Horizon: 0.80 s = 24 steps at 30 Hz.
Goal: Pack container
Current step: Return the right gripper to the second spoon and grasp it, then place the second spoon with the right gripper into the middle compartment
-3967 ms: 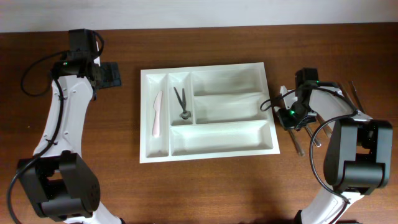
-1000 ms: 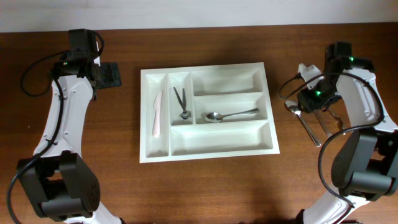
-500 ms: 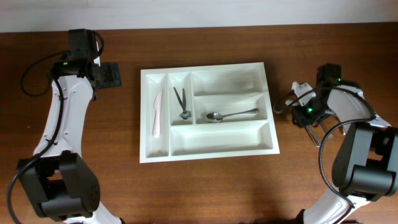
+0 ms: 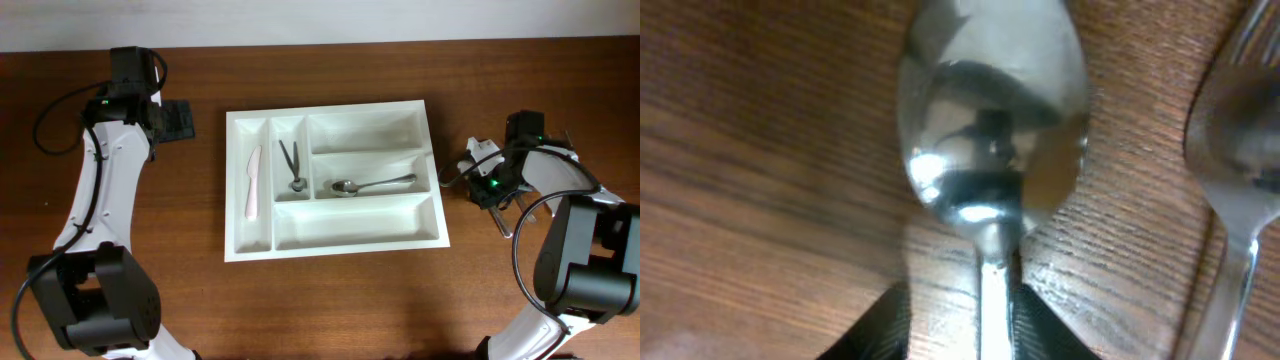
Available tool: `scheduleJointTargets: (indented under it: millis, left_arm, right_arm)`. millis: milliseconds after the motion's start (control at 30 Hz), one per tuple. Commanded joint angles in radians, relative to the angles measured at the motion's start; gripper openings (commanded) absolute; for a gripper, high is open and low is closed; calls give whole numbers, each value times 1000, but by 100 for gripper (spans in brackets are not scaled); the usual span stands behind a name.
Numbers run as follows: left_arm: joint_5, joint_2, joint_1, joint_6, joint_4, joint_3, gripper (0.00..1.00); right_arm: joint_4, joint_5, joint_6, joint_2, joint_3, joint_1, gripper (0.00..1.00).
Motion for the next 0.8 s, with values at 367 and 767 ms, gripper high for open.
scheduleJointTargets:
  millis: [367,767]
  left_arm:
    - [-10,2,0,16,2,12,99]
    - [-10,2,0,16,2,12,99]
  right_arm:
    - [28,-10,1,1,-9,-3,4]
    - [-220,-182,-10,-3,457,37,4]
